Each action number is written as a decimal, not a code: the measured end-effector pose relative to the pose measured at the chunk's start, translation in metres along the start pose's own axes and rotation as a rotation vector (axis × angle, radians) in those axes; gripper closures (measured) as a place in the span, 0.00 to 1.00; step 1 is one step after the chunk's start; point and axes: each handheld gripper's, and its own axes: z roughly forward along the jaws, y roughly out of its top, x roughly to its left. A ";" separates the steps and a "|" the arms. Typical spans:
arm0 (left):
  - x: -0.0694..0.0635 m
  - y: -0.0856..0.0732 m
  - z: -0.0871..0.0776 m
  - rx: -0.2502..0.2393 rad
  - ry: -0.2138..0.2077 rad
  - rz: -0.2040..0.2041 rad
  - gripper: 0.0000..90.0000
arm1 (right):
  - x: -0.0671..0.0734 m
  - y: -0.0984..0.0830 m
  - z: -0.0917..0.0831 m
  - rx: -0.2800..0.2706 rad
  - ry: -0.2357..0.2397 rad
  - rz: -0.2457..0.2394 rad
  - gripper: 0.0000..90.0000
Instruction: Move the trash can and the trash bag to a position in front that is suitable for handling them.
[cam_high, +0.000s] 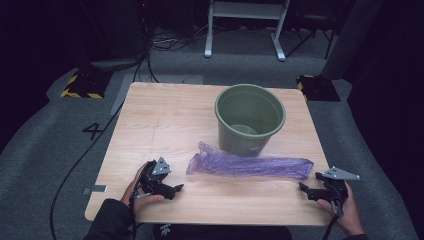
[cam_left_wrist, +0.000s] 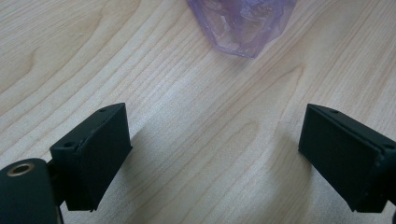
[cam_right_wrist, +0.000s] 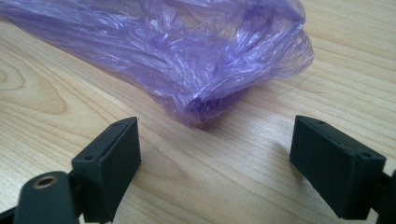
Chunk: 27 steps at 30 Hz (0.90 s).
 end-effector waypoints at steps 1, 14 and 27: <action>0.000 0.000 0.000 0.000 0.000 -0.001 0.10 | 0.000 0.000 0.000 0.000 0.001 -0.001 0.18; -0.001 0.000 0.000 -0.002 0.004 -0.004 0.10 | -0.003 0.007 -0.017 -0.082 0.012 -0.001 0.19; -0.001 0.000 -0.001 0.000 0.005 -0.006 0.10 | 0.011 0.046 -0.021 -0.144 0.026 -0.074 0.19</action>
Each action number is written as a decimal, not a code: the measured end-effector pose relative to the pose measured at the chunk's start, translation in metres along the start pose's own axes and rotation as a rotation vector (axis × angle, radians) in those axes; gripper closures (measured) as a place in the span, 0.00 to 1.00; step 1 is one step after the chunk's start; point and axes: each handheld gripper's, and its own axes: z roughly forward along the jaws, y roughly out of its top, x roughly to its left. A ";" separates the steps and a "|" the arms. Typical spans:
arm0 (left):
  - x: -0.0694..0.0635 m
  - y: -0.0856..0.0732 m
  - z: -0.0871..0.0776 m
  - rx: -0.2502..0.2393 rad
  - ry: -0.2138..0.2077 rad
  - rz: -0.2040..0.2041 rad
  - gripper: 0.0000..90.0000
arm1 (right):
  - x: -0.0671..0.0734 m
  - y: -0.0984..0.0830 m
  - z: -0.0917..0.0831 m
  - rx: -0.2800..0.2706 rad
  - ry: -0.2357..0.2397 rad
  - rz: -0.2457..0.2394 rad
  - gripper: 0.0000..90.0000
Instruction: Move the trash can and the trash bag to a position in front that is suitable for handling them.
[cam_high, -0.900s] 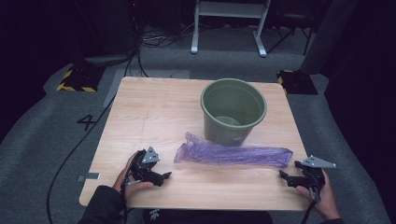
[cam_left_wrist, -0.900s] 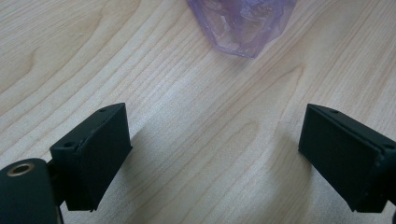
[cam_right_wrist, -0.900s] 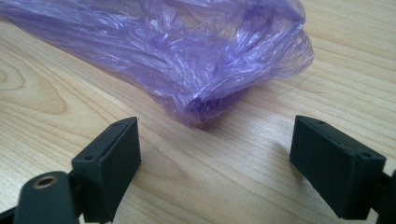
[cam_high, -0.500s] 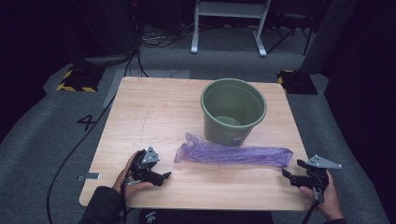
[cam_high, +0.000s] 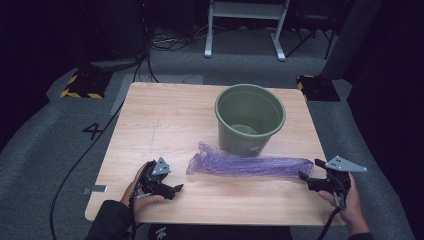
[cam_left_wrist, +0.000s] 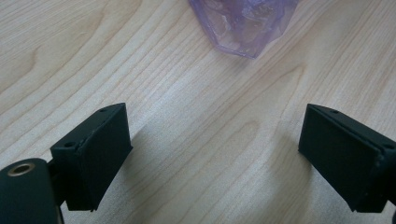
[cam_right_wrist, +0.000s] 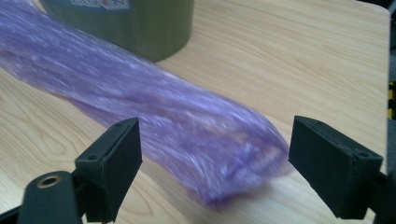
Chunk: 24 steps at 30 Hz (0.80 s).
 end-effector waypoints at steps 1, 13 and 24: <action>0.000 0.000 0.000 0.000 0.000 0.000 0.10 | 0.002 0.003 0.002 0.000 0.002 -0.010 0.19; 0.000 0.000 0.000 0.000 0.000 0.000 0.10 | 0.016 0.029 0.020 -0.027 0.069 -0.044 0.19; 0.000 0.000 0.000 0.000 0.000 0.000 0.10 | 0.035 0.060 0.046 -0.052 0.159 -0.093 0.18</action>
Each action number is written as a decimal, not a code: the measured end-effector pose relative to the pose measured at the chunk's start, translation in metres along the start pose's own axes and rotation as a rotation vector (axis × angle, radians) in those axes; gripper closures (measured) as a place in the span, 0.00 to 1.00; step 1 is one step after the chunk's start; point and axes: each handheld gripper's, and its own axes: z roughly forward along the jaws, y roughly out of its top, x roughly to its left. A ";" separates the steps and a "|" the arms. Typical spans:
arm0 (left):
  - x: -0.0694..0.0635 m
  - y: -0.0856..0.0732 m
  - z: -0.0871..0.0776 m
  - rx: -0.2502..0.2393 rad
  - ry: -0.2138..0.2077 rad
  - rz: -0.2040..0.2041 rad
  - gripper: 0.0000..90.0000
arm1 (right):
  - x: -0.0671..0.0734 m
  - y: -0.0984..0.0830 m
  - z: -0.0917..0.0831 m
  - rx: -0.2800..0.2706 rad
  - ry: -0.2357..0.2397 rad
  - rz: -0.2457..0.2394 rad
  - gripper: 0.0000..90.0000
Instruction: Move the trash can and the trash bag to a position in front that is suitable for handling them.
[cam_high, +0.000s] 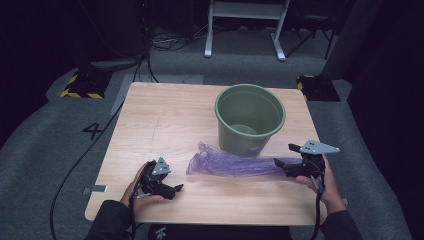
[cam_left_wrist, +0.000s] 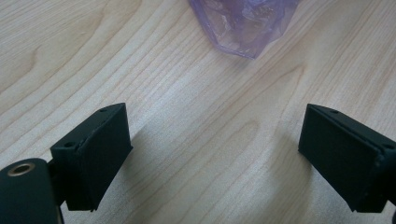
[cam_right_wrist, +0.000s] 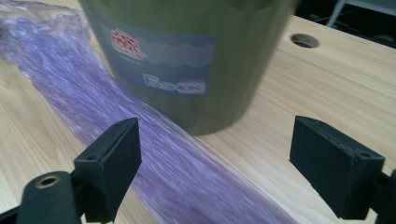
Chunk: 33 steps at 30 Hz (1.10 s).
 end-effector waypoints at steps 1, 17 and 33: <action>0.000 0.000 0.000 0.000 0.000 0.000 0.10 | 0.001 0.002 0.002 0.005 0.003 -0.005 0.18; 0.000 0.000 0.000 0.000 0.000 0.000 0.10 | 0.007 0.021 0.036 0.032 0.058 -0.023 0.18; 0.000 0.000 0.000 0.000 0.000 0.000 0.10 | 0.003 0.027 0.047 0.036 0.079 -0.024 0.17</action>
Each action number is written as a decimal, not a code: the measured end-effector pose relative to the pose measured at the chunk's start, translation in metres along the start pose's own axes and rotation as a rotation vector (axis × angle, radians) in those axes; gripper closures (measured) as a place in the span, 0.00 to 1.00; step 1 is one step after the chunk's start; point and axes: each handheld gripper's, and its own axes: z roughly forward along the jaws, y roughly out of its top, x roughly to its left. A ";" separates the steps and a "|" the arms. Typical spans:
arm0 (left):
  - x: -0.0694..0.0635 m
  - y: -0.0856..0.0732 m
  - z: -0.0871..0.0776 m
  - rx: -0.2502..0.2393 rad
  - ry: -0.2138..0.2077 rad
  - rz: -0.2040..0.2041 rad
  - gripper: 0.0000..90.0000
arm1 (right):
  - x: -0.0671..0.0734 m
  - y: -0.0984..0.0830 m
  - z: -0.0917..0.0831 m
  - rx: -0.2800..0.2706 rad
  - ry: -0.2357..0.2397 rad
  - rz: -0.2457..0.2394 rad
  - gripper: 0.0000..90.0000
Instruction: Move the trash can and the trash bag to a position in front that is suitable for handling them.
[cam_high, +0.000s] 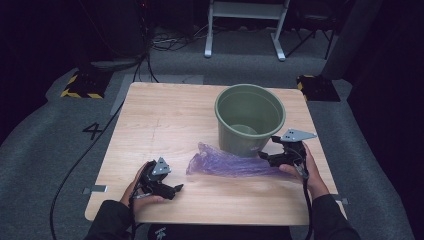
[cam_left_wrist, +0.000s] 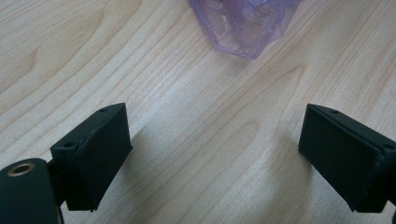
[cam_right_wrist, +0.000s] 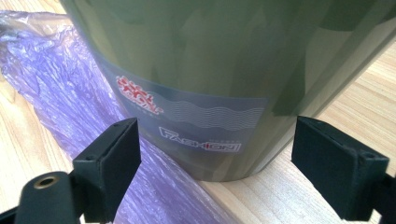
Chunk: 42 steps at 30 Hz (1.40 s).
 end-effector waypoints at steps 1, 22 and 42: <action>0.000 0.000 0.000 0.000 0.000 0.000 0.10 | 0.000 0.000 0.000 0.000 0.000 0.000 0.17; 0.000 0.000 0.000 0.000 0.000 0.000 0.10 | 0.006 0.012 0.016 0.034 -0.003 -0.071 0.17; 0.000 0.000 0.000 0.001 0.002 -0.002 0.10 | 0.016 -0.011 -0.027 0.059 -0.099 -0.081 0.21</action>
